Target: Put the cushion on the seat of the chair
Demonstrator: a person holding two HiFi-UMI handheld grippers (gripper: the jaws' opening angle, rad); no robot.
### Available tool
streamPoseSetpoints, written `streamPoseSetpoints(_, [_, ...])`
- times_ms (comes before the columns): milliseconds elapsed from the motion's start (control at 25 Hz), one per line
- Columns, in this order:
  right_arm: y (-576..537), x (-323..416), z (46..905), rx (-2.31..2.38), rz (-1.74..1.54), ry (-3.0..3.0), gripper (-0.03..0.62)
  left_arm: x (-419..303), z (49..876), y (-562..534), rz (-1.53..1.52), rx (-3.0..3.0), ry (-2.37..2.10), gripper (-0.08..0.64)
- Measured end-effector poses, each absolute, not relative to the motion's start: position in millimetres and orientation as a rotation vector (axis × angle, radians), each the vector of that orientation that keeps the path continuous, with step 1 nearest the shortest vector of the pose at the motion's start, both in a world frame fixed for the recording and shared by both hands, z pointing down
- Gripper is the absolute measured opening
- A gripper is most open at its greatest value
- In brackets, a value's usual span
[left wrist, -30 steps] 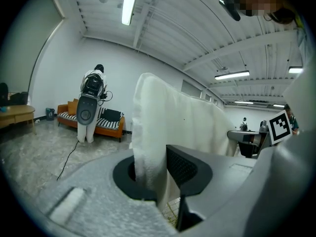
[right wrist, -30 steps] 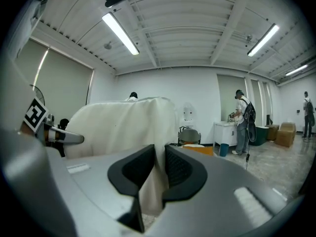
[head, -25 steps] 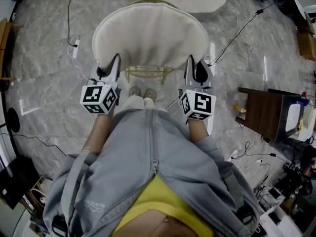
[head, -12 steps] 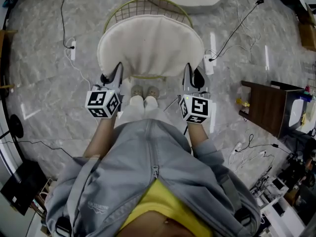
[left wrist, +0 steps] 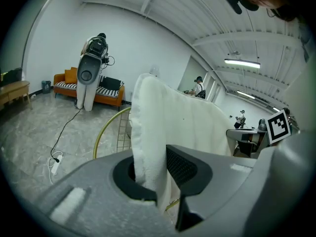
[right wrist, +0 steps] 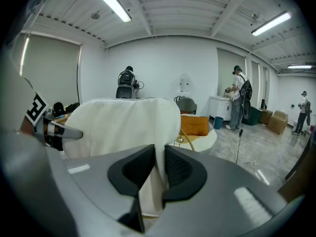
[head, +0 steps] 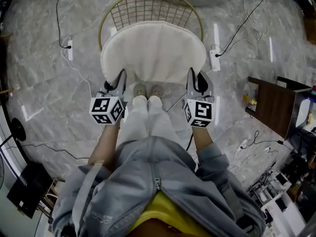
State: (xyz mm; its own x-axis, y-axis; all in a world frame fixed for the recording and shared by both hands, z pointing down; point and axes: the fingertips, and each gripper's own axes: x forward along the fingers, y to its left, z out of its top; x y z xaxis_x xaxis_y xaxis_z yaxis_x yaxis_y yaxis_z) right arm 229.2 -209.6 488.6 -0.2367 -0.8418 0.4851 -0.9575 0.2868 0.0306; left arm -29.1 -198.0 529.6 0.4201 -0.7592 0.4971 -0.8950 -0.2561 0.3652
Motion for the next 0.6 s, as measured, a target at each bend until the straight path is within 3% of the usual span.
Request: streamPoseSetpoints(600, [-224, 231, 603, 1.566, 0.479, -2.056, 0.055, -28, 646, -206, 0.362, 1.966, -1.302, 0.063])
